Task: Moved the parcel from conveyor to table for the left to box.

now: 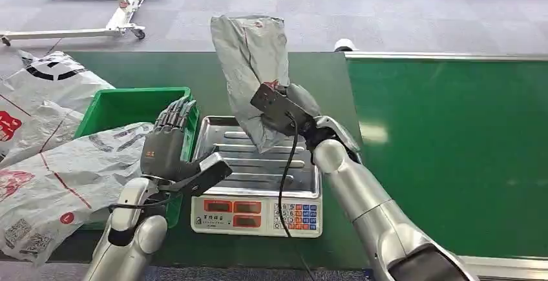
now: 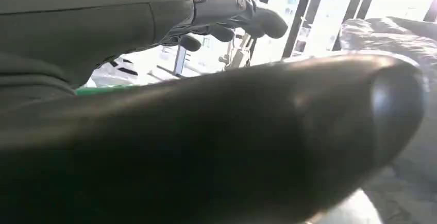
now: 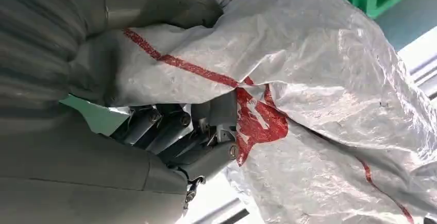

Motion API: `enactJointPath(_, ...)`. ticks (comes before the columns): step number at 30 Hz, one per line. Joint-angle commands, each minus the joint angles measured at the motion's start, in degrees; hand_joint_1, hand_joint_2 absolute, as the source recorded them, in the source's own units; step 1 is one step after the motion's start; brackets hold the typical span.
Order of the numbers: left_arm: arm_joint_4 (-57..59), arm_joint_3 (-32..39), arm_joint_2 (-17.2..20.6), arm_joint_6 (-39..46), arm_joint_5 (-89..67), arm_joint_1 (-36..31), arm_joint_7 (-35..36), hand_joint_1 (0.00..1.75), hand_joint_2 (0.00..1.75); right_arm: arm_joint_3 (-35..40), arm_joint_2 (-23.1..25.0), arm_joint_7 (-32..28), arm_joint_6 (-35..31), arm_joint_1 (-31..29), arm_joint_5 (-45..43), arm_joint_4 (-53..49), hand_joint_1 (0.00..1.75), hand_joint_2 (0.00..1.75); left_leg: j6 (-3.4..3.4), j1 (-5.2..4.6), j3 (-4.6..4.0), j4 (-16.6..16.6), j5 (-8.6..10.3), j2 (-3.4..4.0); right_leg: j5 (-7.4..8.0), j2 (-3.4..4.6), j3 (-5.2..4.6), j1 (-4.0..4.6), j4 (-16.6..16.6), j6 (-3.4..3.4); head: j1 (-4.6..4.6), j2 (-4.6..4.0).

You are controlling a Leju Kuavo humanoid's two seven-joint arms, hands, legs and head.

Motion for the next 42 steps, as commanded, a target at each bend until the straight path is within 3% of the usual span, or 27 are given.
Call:
enactJointPath(1, 1.31, 1.81, -0.70, -0.72, -0.94, -1.78, 0.60, 0.00, 0.00, 5.21, -0.64, 1.59, 3.41, 0.55, -3.50, -0.92, 1.75, 1.75, 0.02, 0.06, 0.11, -0.16, 0.06, -0.11, 0.04, -0.02, 0.15, 0.06, -0.19, -0.02, 0.00, 0.00)
enactJointPath(7, 0.55, 2.18, -0.34, -0.86, -1.24, -0.71, 0.97, 0.00, 0.00, 8.32, -1.08, 5.08, 7.86, 1.99, -7.48, -3.67, 1.75, 1.75, 0.02, 0.03, 0.06, -0.08, 0.02, 0.01, 0.03, 0.08, 0.07, 0.05, -0.10, -0.01, 0.00, 0.00)
enactJointPath(12, 0.30, 2.21, -0.05, -0.89, -1.90, -0.97, 2.05, 0.00, 0.00, 12.73, -4.21, 8.50, 8.92, 4.80, -8.76, -7.31, 1.75, 1.75, 0.03, 0.07, 0.13, -0.17, 0.06, -0.13, 0.04, -0.07, 0.20, 0.08, -0.23, -0.01, 0.00, 0.00)
enactJointPath(25, -1.05, 2.82, 0.75, -0.97, -2.03, 0.81, 2.84, 0.00, 0.00, 15.54, -6.32, 7.89, 10.99, 2.81, -12.40, -4.71, 1.75, 1.75, 0.02, 0.03, 0.03, -0.05, 0.02, -0.05, 0.02, 0.00, 0.07, 0.04, -0.09, -0.01, 0.00, 0.00)
enactJointPath(26, -1.14, 2.74, 0.82, -1.00, -2.03, 0.89, 2.95, 0.00, 0.00, 15.94, -6.34, 7.73, 10.60, 2.46, -12.48, -4.23, 0.59, 1.75, 0.03, 0.02, 0.05, -0.10, 0.05, -0.06, 0.04, 0.00, 0.08, 0.03, -0.13, -0.01, 0.00, 0.00)
enactJointPath(27, -1.49, 2.77, 0.99, -0.93, -2.03, 1.35, 2.99, 0.00, 0.00, 16.73, -6.50, 7.89, 10.21, 1.96, -12.31, -3.79, 0.00, 1.75, 0.03, 0.05, 0.09, -0.17, 0.08, -0.09, 0.08, -0.01, 0.14, 0.06, -0.21, -0.02, 0.00, 0.00)
enactJointPath(30, -2.38, 2.87, 1.37, -0.87, -2.01, 2.51, 3.25, 0.00, 0.00, 17.20, -7.43, 9.00, 8.31, 1.24, -12.29, -3.87, 0.00, 1.75, 0.04, 0.06, 0.09, -0.14, 0.05, 0.00, 0.08, 0.09, 0.13, 0.07, -0.20, -0.01, 0.00, 0.00)
enactJointPath(31, -2.53, 2.89, 1.42, -0.84, -2.01, 2.65, 3.26, 0.00, 0.00, 16.97, -7.73, 9.14, 8.02, 1.09, -12.36, -4.25, 0.00, 0.00, 0.02, 0.02, 0.00, -0.03, 0.00, 0.01, 0.02, 0.06, 0.02, 0.03, -0.06, 0.00, 0.00, 0.00)
enactJointPath(37, -2.77, 2.93, 2.22, -0.81, -2.10, 3.26, 3.37, 0.00, 0.00, 15.13, -10.63, 10.32, 5.85, -1.24, -11.33, -7.83, 0.00, 0.00, 0.04, 0.02, 0.02, -0.08, 0.05, -0.11, 0.05, -0.04, 0.08, 0.03, -0.13, 0.00, 0.00, 0.00)
enactJointPath(42, -3.35, 3.66, 3.38, -0.09, -2.05, 5.06, 2.73, 0.00, 0.00, 14.70, -15.78, 10.52, 4.53, -7.88, -7.65, -12.46, 0.00, 0.00, 0.04, -0.02, -0.16, 0.07, 0.02, -0.04, 0.03, 0.00, -0.13, -0.03, 0.05, 0.02, 0.00, 0.00)
